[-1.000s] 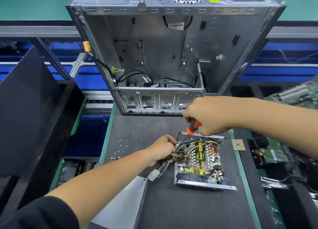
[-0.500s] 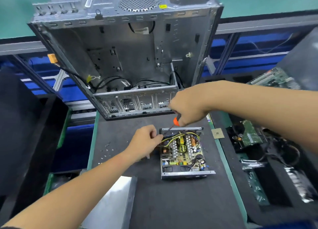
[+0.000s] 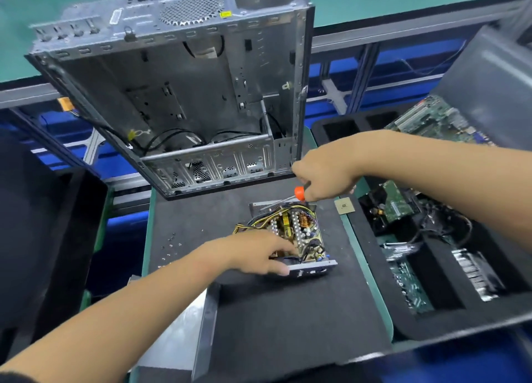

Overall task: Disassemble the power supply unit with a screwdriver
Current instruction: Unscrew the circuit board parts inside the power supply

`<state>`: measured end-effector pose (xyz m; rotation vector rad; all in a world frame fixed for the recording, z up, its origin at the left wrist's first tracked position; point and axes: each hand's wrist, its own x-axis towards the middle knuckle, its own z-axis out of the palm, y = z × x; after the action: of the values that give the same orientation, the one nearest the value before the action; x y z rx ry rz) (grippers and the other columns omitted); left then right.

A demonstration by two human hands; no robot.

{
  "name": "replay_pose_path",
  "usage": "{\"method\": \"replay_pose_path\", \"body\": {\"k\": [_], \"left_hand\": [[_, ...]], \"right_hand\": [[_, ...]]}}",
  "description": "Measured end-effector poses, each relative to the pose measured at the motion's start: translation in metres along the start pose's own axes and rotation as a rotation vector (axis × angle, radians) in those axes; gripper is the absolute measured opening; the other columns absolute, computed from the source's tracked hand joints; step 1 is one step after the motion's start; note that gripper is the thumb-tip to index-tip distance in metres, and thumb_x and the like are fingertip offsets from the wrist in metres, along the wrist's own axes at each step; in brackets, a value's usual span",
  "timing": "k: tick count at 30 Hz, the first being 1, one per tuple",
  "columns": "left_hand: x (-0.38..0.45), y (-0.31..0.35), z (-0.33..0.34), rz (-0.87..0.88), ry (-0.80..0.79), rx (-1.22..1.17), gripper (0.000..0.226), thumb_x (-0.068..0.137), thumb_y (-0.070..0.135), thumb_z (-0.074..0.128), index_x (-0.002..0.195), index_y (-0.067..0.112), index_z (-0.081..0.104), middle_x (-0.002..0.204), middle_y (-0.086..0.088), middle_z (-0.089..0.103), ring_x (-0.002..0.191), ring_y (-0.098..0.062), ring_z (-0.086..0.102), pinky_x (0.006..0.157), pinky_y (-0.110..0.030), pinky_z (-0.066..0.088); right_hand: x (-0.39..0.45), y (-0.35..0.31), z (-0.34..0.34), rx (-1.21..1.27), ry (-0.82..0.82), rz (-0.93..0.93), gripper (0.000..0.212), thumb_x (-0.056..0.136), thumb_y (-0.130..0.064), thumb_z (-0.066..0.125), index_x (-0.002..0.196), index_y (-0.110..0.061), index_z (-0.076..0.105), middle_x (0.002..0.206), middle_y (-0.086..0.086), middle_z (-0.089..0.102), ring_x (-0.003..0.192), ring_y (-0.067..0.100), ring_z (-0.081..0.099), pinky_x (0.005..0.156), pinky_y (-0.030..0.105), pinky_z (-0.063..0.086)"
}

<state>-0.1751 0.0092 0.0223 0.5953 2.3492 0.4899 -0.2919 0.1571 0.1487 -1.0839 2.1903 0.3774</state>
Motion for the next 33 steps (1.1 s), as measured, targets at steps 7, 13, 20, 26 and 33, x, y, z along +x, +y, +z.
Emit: {"method": "replay_pose_path", "body": {"k": [7, 13, 20, 26, 33], "left_hand": [[0.008, 0.005, -0.006, -0.064, -0.024, -0.012, 0.024, 0.093, 0.038, 0.054, 0.103, 0.019, 0.064, 0.081, 0.009, 0.059, 0.079, -0.016, 0.051, 0.069, -0.029, 0.037], [0.012, 0.004, -0.01, -0.019, 0.007, 0.045, 0.015, 0.092, 0.033, 0.055, 0.096, 0.02, 0.061, 0.074, 0.012, 0.057, 0.068, -0.009, 0.047, 0.066, -0.027, 0.037], [0.02, 0.005, -0.006, 0.009, 0.104, 0.263, 0.018, 0.092, 0.028, 0.041, 0.086, 0.014, 0.051, 0.096, -0.008, 0.063, 0.084, -0.03, 0.056, 0.07, -0.034, 0.04], [0.011, 0.007, 0.008, 0.063, 0.113, 0.38, 0.02, 0.098, 0.033, 0.029, 0.093, 0.017, 0.04, 0.102, -0.006, 0.052, 0.079, -0.035, 0.056, 0.066, -0.038, 0.039], [0.009, 0.008, 0.015, 0.058, 0.208, 0.462, 0.025, 0.098, 0.033, 0.027, 0.099, 0.016, 0.046, 0.097, -0.005, 0.05, 0.072, -0.033, 0.056, 0.059, -0.039, 0.034]], "right_hand": [[-0.001, 0.002, 0.012, 0.042, -0.084, 0.06, 0.019, 0.09, -0.024, 0.052, 0.084, -0.007, 0.049, 0.059, 0.009, 0.048, 0.029, 0.019, 0.042, 0.051, 0.026, 0.044], [-0.001, 0.003, 0.013, -0.04, -0.234, 0.098, 0.008, 0.079, -0.013, 0.052, 0.072, -0.009, 0.052, 0.05, 0.011, 0.047, 0.029, 0.021, 0.039, 0.047, 0.021, 0.04], [0.015, -0.008, 0.031, -0.178, -0.337, 0.065, 0.013, 0.085, -0.015, 0.052, 0.072, -0.011, 0.053, 0.059, 0.01, 0.05, 0.022, 0.017, 0.04, 0.05, 0.024, 0.039], [0.025, -0.004, 0.037, -0.161, -0.365, 0.017, 0.024, 0.089, -0.013, 0.049, 0.066, -0.016, 0.047, 0.048, 0.006, 0.044, 0.021, 0.016, 0.037, 0.044, 0.02, 0.034], [0.033, 0.005, 0.045, -0.119, -0.35, 0.041, 0.022, 0.086, -0.014, 0.047, 0.064, -0.011, 0.046, 0.045, 0.007, 0.043, 0.02, 0.018, 0.035, 0.048, 0.023, 0.034]]}}
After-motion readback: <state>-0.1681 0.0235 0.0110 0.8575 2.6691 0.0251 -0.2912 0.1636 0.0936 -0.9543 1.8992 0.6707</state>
